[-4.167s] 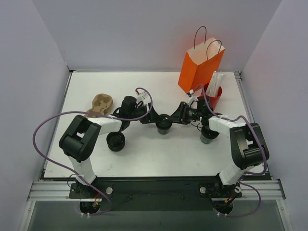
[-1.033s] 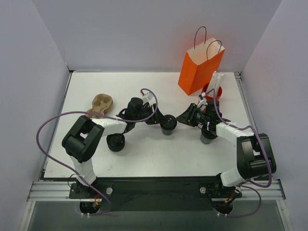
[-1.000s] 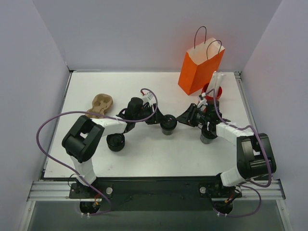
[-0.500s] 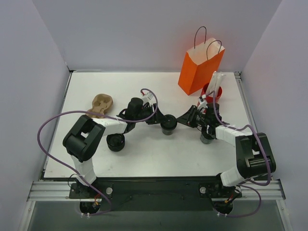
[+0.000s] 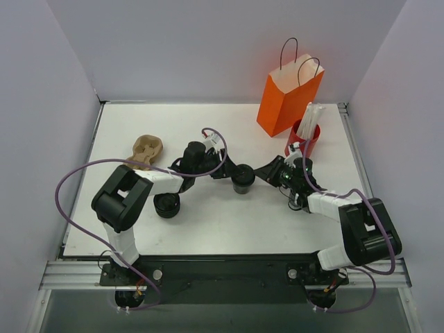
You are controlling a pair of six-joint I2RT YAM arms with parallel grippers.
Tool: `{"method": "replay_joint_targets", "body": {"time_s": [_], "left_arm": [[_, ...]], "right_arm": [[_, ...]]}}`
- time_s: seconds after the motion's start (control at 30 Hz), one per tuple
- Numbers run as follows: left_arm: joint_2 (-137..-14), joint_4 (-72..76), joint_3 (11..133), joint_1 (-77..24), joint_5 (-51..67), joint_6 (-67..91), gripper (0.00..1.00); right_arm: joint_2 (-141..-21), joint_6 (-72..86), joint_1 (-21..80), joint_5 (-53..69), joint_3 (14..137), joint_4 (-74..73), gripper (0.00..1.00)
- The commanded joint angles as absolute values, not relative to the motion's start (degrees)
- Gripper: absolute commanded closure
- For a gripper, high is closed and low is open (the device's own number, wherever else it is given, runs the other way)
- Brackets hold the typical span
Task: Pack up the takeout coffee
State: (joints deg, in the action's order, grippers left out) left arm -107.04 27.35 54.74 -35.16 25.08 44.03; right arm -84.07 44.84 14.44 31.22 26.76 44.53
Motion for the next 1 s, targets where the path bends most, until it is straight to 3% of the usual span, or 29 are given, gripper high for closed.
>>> {"method": "replay_joint_targets", "body": {"time_s": [0.0,0.27,0.97], "left_arm": [[-114.61,10.54,49.48,-36.65,17.93,36.13,0.46],[-112.24,6.86,50.36,-37.18,14.41,36.30,0.46],[-113.64,7.12,49.31,-38.50,12.57,38.41,0.46]], "right_arm": [[-84.65,44.29,19.95,28.47,20.56,30.06,0.83],[-78.67,42.54,17.41,31.81,30.23,23.47,0.75],[-74.09,44.29,16.79,33.66,28.83,23.73,0.75]]}}
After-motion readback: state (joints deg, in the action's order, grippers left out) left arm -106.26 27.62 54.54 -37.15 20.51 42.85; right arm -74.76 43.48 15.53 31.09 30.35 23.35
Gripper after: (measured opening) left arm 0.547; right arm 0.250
